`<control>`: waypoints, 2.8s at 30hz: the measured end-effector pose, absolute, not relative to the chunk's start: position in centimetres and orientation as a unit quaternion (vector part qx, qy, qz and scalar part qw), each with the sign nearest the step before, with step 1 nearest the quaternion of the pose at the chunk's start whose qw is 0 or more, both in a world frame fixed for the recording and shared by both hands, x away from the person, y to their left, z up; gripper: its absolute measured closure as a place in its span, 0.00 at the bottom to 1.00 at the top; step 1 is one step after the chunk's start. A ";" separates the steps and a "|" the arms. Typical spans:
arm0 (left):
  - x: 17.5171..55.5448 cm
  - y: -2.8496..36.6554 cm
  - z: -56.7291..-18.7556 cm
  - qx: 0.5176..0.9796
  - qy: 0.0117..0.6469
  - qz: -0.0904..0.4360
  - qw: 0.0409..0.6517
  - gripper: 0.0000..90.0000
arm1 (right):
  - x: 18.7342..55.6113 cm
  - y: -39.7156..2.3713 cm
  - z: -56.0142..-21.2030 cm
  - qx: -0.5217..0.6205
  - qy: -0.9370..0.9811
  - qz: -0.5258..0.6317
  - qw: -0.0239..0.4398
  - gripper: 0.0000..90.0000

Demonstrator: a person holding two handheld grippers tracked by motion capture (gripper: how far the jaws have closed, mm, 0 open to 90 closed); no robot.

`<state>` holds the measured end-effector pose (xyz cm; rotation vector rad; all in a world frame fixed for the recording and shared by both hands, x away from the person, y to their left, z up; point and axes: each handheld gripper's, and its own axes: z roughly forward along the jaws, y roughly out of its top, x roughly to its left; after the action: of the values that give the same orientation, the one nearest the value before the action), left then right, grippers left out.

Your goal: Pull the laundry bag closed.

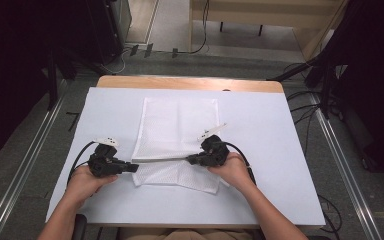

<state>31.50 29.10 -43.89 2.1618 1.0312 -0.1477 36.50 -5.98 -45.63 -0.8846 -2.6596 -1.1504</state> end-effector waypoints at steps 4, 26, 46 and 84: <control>31.5 29.1 -43.9 0.839 0.400 -0.058 0.364 0.99 | 36.5 -6.5 -45.7 -0.296 -0.875 -0.378 0.055 0.98; 31.5 29.2 -43.9 0.838 0.403 -0.062 0.363 0.99 | 36.6 -9.1 -45.7 -0.312 -0.872 -0.373 0.050 0.98; 31.4 29.5 -44.1 0.837 0.406 -0.063 0.361 0.99 | 36.5 -11.6 -46.0 -0.332 -0.870 -0.362 0.043 0.98; 31.4 30.0 -43.7 0.823 0.416 -0.045 0.384 0.62 | 35.6 -13.3 -45.2 -0.344 -0.861 -0.375 0.021 0.82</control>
<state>31.41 29.96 -43.74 2.0978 1.0600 -0.1157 35.58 -13.31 -45.17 -1.0659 -2.6679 -1.1609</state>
